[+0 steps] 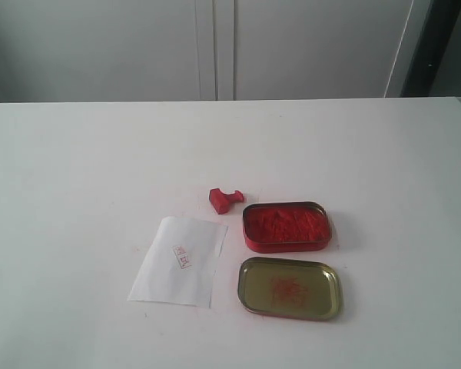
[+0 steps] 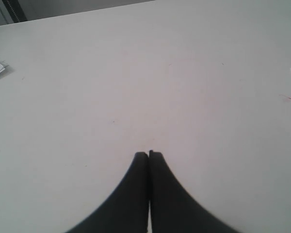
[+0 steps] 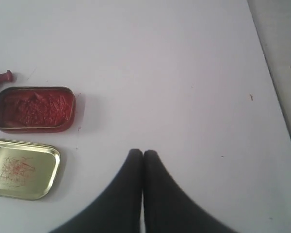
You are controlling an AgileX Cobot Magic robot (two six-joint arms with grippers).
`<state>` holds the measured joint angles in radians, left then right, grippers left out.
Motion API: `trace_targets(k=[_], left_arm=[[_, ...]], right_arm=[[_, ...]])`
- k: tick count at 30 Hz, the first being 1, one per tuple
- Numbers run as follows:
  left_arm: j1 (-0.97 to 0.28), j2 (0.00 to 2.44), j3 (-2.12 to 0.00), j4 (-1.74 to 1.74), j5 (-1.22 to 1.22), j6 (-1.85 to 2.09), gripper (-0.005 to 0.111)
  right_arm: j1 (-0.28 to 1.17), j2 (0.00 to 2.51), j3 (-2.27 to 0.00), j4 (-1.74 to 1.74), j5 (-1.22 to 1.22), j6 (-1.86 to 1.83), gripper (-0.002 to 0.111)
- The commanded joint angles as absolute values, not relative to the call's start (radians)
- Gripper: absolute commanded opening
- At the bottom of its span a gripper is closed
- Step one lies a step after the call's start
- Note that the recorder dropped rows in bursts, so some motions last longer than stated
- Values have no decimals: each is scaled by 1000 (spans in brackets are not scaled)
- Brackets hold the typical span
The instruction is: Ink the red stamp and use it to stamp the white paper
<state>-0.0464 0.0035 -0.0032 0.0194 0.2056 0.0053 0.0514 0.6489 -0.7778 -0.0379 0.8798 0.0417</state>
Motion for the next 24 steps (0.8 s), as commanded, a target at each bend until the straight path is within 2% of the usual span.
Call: trace_targets(k=[1, 18, 24], left_arm=[[-43, 0, 0, 17, 202, 8, 0], [-43, 0, 0, 17, 202, 8, 0], [-43, 0, 0, 17, 202, 8, 0]], right_arm=[[48, 564, -726, -70, 863, 39, 0], [48, 289, -520, -82, 560, 39, 0], [48, 284, -499, -81, 563, 58, 0]])
